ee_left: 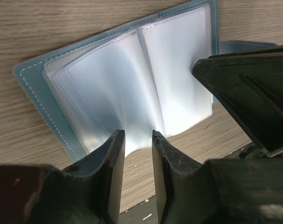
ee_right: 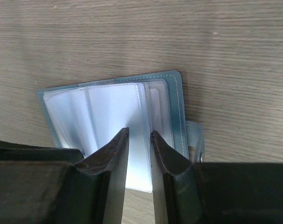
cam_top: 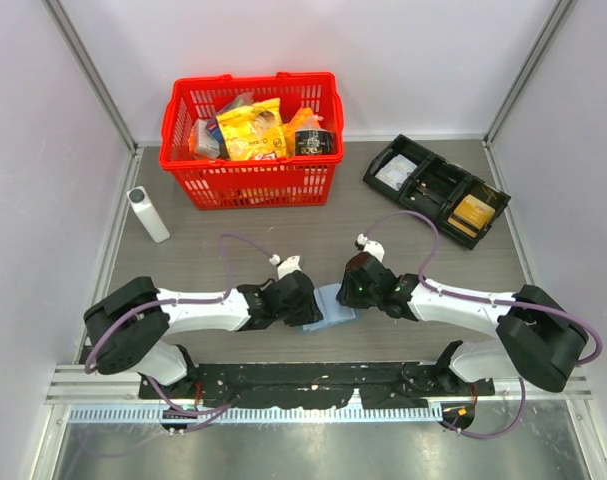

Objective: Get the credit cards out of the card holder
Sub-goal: Remove the credit card from the card holder.

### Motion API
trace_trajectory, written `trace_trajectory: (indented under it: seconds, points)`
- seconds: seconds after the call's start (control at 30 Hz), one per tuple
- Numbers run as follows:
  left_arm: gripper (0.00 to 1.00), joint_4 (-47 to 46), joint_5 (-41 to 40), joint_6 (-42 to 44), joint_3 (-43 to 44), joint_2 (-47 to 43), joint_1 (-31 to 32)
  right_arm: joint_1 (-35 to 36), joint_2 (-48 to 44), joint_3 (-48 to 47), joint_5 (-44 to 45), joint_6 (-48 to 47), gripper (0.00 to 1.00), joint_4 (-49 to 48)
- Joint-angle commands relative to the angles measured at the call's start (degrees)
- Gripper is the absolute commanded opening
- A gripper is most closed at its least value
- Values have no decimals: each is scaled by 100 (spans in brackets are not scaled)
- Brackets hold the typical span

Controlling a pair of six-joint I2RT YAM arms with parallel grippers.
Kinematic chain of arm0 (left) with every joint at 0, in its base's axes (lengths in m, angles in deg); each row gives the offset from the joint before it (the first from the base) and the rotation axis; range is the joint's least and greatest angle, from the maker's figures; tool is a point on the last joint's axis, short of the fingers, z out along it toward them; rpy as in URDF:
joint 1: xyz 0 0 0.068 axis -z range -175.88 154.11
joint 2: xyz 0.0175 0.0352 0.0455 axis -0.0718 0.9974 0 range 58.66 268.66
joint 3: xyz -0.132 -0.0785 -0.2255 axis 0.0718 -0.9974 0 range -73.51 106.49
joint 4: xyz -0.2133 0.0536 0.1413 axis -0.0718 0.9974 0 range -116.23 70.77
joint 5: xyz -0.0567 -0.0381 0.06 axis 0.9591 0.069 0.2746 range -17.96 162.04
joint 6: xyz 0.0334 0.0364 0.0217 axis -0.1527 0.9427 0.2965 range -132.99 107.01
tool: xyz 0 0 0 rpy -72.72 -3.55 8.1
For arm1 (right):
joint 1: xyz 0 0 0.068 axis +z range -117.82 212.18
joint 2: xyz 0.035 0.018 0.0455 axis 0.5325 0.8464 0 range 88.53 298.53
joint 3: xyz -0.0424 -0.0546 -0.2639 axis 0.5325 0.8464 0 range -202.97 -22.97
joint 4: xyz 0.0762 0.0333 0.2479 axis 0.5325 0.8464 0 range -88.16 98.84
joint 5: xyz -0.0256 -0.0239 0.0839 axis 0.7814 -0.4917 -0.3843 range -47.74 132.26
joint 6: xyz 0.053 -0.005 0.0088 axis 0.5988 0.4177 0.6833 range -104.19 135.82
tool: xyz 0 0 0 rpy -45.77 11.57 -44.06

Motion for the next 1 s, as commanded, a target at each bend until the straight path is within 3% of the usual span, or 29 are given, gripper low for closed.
trace_trajectory:
  seconds: [0.0,0.23,0.6,0.97]
  points:
    - [33,249,-170,-89,-255,-263,45,139,-126,-255,-673,63,29,-511]
    - [33,424,-381,-264,-545,-939,45,209,-311,-334,-1049,54,29,-696]
    - [36,1215,-1294,-827,-1318,-2618,53,718,242,-747,-1271,-33,29,-986]
    - [36,1646,-1585,-1152,-1503,-2952,53,1369,1401,-1423,-1253,-86,29,-1083]
